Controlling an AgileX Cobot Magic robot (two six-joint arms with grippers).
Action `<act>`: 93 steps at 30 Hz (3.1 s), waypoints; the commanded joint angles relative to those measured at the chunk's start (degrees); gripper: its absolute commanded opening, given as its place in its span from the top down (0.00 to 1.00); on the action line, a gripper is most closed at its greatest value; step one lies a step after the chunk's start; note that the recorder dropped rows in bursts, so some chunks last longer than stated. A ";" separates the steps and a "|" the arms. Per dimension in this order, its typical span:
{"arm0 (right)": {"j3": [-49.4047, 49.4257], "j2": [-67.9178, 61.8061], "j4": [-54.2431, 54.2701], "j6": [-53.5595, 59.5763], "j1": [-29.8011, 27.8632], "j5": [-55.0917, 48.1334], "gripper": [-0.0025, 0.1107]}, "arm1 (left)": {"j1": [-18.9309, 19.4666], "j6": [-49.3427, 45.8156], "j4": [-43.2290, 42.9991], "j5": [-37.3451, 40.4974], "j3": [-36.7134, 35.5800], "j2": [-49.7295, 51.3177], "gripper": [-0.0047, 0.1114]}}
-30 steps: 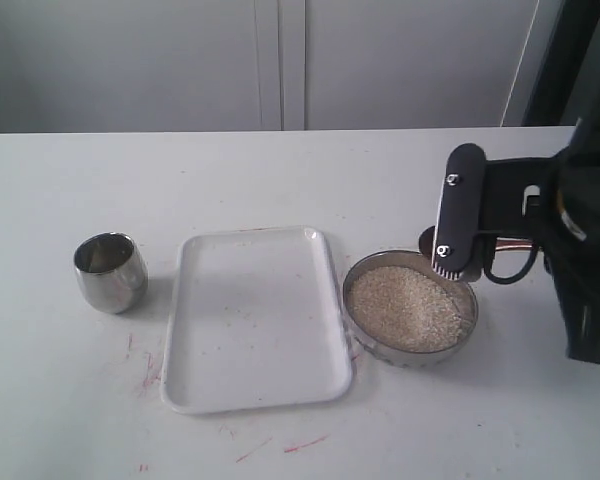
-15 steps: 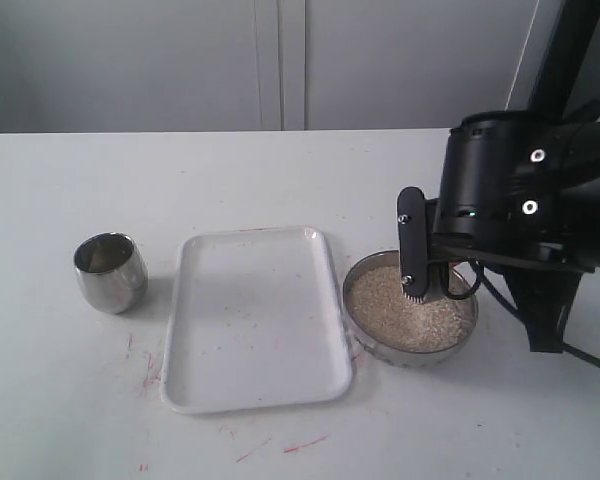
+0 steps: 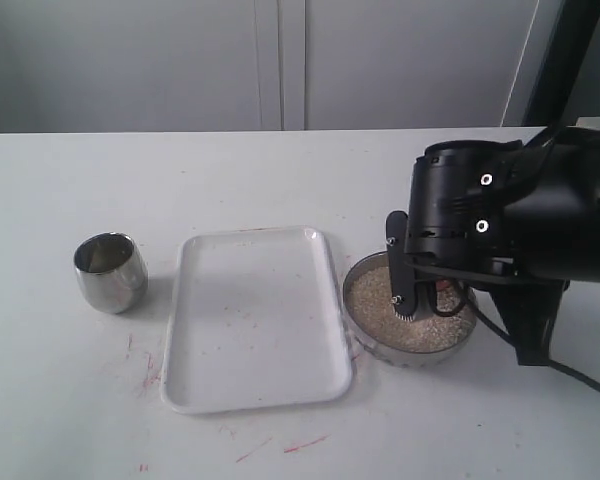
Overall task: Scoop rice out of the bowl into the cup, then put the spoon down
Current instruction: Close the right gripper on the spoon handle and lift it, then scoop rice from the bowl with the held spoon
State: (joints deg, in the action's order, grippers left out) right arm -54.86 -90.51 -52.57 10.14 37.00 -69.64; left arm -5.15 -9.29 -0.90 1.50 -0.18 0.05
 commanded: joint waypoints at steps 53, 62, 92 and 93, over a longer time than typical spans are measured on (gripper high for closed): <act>3.10 2.31 14.08 -10.74 -0.01 7.44 0.97 | -0.16 0.08 0.39 -0.37 0.18 -0.05 0.84; 3.10 3.64 14.47 -14.93 -0.01 6.93 0.97 | -0.16 0.08 0.39 -0.37 0.18 -0.05 0.84; 11.61 9.25 16.11 -30.00 -0.01 18.42 0.97 | -0.16 0.08 0.39 -0.37 0.18 -0.05 0.84; 11.61 9.25 16.37 -30.89 -0.01 18.42 0.97 | -0.16 0.08 0.39 -0.37 0.18 -0.05 0.84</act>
State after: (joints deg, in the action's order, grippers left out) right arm -43.64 -81.84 -36.68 -18.51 37.03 -50.53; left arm -5.15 -9.29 -0.90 1.50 -0.18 0.05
